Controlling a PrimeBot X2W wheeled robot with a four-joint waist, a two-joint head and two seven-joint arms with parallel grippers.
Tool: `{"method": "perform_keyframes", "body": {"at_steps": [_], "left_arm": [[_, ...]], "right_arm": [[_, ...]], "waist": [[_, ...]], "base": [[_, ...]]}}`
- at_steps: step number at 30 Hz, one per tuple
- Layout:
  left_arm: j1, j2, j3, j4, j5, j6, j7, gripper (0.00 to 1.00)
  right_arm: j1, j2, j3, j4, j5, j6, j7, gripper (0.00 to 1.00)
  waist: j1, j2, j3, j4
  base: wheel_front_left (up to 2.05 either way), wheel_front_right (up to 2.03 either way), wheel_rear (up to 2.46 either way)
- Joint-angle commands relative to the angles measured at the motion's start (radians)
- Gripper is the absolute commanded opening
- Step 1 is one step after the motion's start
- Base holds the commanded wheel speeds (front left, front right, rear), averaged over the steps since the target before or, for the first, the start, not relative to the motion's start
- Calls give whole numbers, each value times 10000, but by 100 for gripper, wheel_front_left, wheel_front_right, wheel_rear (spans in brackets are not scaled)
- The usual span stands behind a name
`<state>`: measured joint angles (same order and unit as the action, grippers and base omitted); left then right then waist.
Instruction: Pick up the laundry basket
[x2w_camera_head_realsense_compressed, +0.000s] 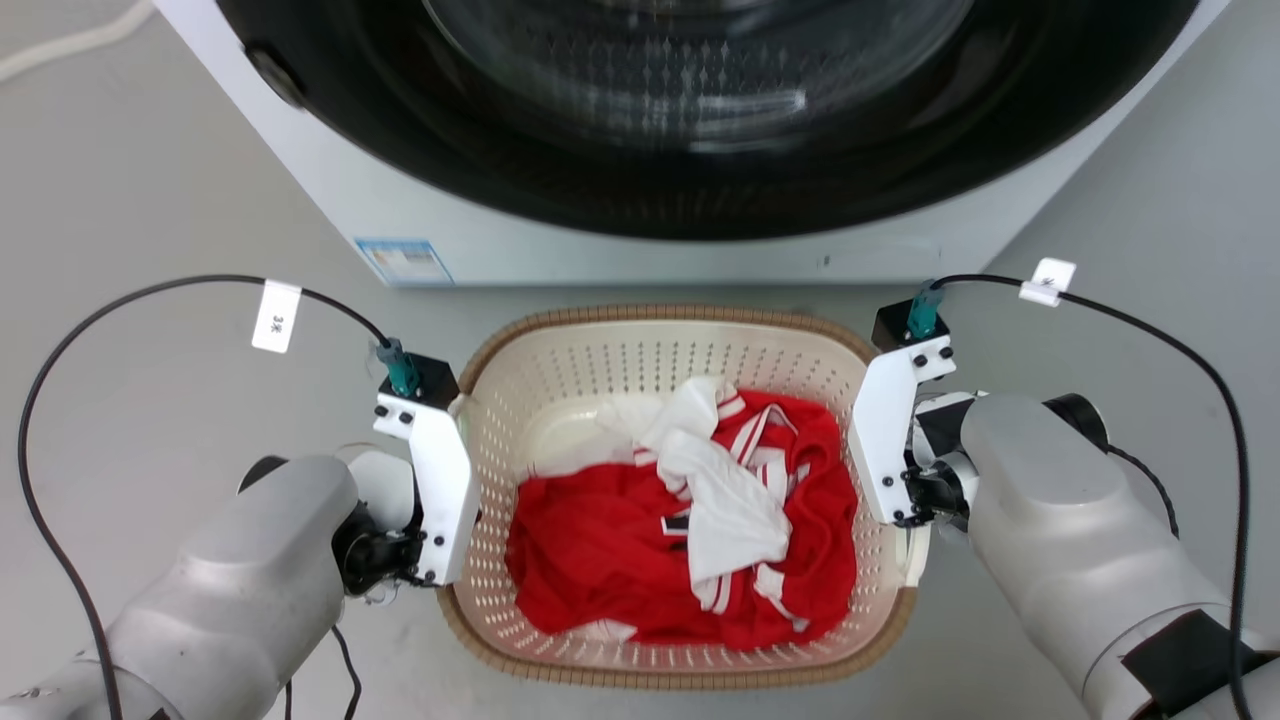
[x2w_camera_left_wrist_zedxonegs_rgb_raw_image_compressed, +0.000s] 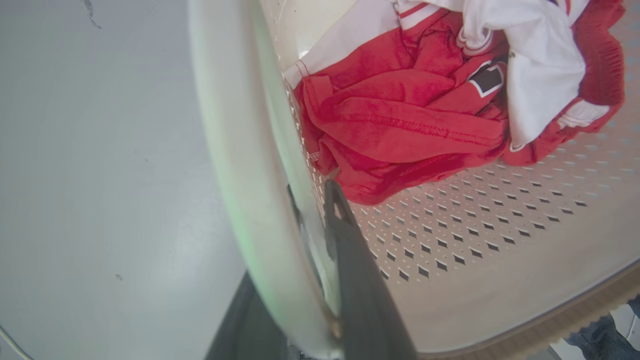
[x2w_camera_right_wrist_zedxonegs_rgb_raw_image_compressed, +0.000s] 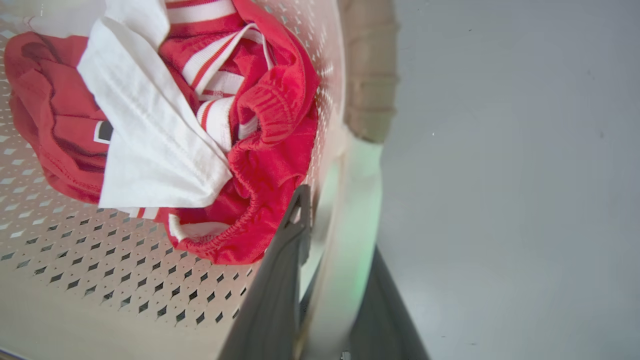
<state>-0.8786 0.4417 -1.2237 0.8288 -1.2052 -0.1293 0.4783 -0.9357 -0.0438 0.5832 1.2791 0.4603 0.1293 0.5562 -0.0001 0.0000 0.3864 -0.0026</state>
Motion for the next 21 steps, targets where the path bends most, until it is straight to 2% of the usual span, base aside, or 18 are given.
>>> {"method": "perform_keyframes", "body": {"at_steps": [1,9,21], "left_arm": [[142,287,-121,-105,-104,-20,240,0],[471,449,-335,-355,-704,-20,1097,0],[1110,401,-468,-195,-1381,-20,1903,0]], "right_arm": [[211,-119,220,80,-133,23,297,0],[695,-132,206,-99,624,14,1437,0],[1071,-137,467,-247,1130,14,2333,0]], "waist": [[1,0,-1061,125],[1,0,-2211,215],[1,0,-2832,108]], "base": [[0,0,0],[0,0,0],[0,0,0]]}}
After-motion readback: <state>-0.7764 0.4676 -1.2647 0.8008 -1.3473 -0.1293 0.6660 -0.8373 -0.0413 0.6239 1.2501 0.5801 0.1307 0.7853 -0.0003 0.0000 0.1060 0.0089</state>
